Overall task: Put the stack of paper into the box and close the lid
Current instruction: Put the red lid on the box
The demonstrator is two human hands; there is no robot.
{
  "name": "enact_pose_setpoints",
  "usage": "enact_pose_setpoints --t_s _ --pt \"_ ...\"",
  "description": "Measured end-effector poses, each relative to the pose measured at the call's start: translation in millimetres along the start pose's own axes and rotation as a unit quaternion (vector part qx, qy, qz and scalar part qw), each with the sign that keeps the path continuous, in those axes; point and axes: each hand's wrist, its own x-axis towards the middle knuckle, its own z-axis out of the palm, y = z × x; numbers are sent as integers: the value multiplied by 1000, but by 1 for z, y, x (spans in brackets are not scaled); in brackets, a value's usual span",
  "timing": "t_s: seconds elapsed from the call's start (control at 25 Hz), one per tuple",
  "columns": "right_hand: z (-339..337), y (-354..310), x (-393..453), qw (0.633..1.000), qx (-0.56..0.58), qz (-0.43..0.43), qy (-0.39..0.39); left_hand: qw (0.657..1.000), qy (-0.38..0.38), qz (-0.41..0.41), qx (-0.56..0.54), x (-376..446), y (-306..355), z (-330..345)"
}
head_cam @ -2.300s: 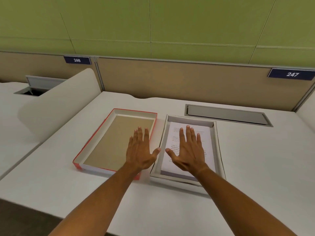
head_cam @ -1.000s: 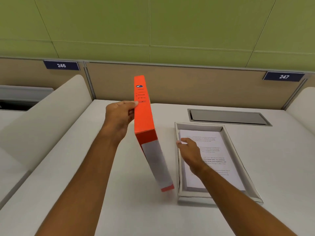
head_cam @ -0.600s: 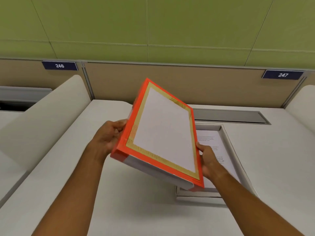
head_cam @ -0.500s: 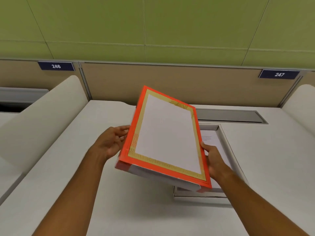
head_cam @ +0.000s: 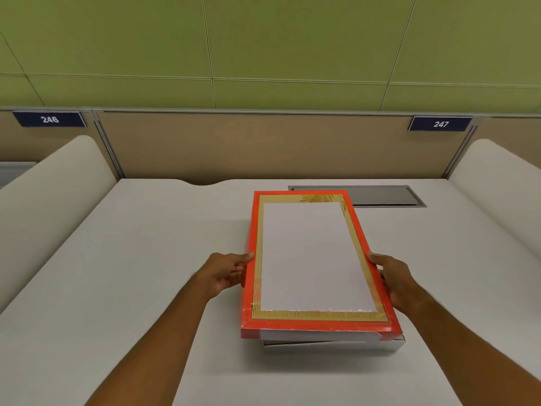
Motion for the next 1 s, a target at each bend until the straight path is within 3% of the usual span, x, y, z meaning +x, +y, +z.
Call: enact_pose_setpoints --t_s 0.32,0.52,0.8,1.0 --pt "-24 6 29 996 -86 -7 26 997 53 -14 45 17 -15 39" --pt "-27 9 39 993 -116 19 -12 995 77 -41 58 23 -22 41" --pt "-43 -4 49 977 -158 103 -101 994 54 -85 53 24 -20 40" --pt "-46 -9 58 964 -209 120 -115 990 55 -102 76 22 -20 43"
